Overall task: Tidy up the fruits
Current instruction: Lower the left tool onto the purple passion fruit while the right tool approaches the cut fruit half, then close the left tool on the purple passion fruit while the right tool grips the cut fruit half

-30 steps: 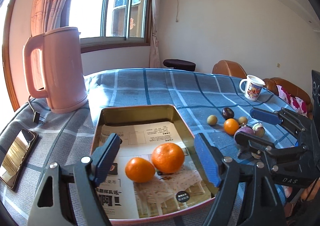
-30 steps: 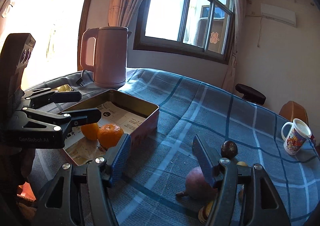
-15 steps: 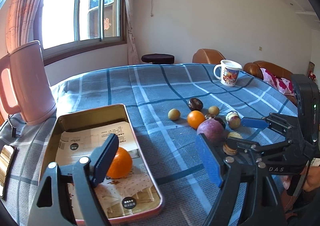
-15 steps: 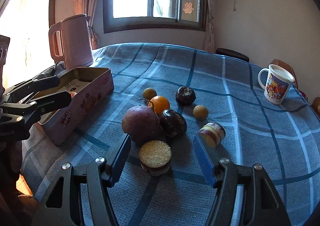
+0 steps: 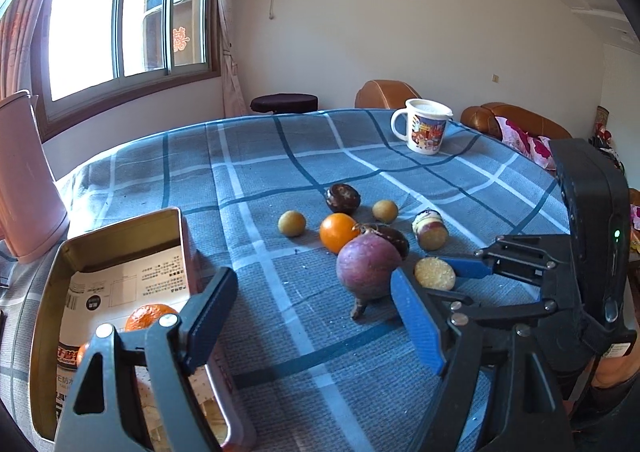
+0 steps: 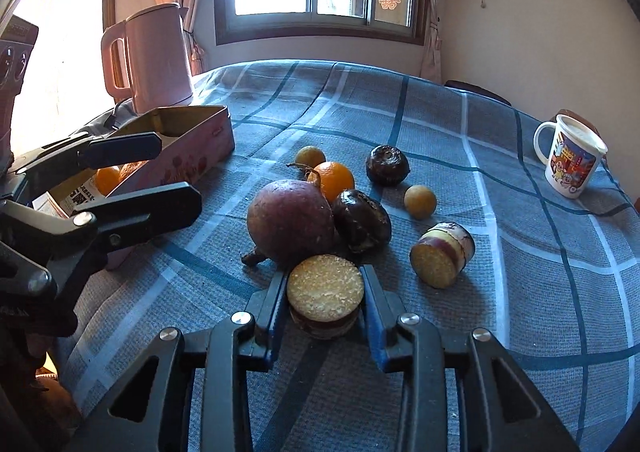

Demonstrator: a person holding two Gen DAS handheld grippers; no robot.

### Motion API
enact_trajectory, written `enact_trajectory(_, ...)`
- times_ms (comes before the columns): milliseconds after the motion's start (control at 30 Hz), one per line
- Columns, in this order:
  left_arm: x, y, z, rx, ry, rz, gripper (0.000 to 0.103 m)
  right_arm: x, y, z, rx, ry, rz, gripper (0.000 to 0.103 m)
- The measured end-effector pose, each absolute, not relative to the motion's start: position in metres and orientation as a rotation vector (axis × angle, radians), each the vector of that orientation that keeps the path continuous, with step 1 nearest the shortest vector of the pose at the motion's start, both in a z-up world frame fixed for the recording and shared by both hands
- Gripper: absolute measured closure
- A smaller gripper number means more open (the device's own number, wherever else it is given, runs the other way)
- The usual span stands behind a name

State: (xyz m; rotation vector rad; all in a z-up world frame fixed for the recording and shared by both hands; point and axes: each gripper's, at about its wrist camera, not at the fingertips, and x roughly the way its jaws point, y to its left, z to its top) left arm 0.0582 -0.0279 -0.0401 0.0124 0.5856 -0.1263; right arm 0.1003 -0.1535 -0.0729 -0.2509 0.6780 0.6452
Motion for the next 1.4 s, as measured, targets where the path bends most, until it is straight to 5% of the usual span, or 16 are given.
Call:
enact_trajectory(367,0.085,-0.060,-0.050,0.077,0.683,-0.198,0.024,0.117,-0.189,-0.070,-0.142,0.687,0.547,0.067)
enact_trajectory(867,0.120,-0.069,-0.064,0.053,0.799,-0.244,0.050,0.114,-0.192,-0.067,-0.118,0.660,0.552,0.067)
enact_trajectory(1400,0.103,-0.068,-0.051,0.051,0.693,-0.278,0.050,0.102,-0.194,-0.061,-0.123,0.582,0.559,0.067)
